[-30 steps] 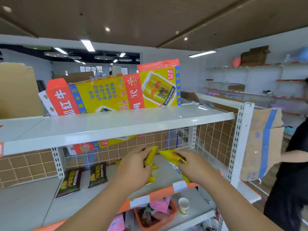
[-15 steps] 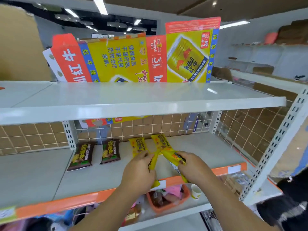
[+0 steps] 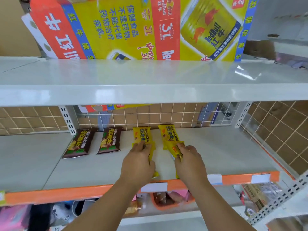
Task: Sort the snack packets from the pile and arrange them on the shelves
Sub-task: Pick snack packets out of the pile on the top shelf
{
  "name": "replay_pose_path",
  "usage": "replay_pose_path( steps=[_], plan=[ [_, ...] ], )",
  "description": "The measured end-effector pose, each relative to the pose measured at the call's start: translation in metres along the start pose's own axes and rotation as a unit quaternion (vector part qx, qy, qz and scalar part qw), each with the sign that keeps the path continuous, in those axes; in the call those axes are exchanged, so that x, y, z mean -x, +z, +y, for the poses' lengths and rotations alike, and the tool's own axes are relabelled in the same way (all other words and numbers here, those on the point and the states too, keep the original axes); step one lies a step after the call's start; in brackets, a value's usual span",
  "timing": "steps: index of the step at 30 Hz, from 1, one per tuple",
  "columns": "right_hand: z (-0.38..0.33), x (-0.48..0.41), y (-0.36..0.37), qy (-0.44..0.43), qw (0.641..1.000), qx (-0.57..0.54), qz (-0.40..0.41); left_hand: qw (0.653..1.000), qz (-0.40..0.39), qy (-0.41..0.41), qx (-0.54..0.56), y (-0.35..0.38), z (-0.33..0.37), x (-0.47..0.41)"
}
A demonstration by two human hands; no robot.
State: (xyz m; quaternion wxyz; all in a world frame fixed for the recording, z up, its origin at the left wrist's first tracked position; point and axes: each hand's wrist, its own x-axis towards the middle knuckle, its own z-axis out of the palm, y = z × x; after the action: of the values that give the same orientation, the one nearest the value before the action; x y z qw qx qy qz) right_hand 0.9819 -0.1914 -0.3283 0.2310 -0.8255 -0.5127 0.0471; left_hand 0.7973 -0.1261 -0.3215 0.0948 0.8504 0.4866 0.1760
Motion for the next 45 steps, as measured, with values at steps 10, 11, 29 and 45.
replay_pose_path(
  steps=[10, 11, 29, 45],
  plan=[
    [0.03, -0.005, 0.053, -0.039, 0.984, 0.156, -0.07, 0.993, -0.059, -0.06, -0.078, 0.071, -0.019, -0.005],
    [0.032, -0.005, 0.054, -0.047, 0.985, 0.153, -0.064, 0.993, -0.061, -0.07, -0.075, 0.072, -0.018, -0.005],
    [0.013, -0.025, 0.054, -0.074, 0.996, 0.038, 0.039, 0.998, -0.006, -0.044, -0.043, 0.08, -0.01, -0.007],
    [0.003, -0.02, 0.061, -0.061, 0.977, 0.19, -0.077, 0.998, -0.002, -0.051, -0.046, 0.082, -0.01, -0.007]
  ],
)
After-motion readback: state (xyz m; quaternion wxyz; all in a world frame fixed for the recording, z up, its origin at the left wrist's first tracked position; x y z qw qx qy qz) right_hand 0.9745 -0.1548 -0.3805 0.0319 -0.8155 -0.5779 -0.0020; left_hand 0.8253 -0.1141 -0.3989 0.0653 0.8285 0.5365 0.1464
